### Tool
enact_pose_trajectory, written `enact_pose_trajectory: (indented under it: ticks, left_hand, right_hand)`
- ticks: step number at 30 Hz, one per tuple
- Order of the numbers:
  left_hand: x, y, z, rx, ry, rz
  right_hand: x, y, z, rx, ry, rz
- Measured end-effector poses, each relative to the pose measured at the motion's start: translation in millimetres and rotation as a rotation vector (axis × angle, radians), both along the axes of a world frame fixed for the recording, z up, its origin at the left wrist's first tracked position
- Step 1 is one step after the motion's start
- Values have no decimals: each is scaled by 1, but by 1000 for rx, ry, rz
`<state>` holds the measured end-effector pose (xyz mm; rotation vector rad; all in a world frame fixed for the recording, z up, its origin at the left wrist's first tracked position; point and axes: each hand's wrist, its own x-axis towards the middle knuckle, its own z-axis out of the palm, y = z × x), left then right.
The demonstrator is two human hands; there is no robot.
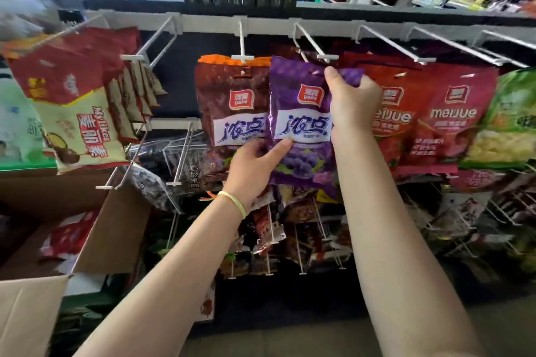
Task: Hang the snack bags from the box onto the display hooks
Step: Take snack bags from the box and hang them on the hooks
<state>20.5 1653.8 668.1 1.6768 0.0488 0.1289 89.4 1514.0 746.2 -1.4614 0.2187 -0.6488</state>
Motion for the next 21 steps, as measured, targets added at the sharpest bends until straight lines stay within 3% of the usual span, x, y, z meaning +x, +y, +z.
enact_pose_trajectory:
  ticks: [4,5,7,8,9,12,15,21]
  left_hand:
    - [5,-1,-7,126,-41,64]
    - [5,0,-7,236,-47,63]
    - [1,2,-4,707,-77,144]
    - [-4,4,-3,942,-145,262]
    - [-9,6,-1,1052,-285,396]
    - [-8,13,2,1076,-740,593]
    - [20,27,-1,1301,-663,498]
    - [56,39,-4,1404,-536,412]
  right_hand:
    - [2,-2,-10,-218,-31,-118]
    - [-3,-2,-12,-268,-68,-172]
    - [-16,-2,-18,-454,-208,-343]
    - [-23,0,-22,-581,-300,-424]
    - [-31,2,-29,-715,-381,-462]
    - [-37,12,-53,-1010,-411,-338]
    - [-27,21,-72,-1157,-256,-181]
    - [-3,26,-71,-1180,-164,-102]
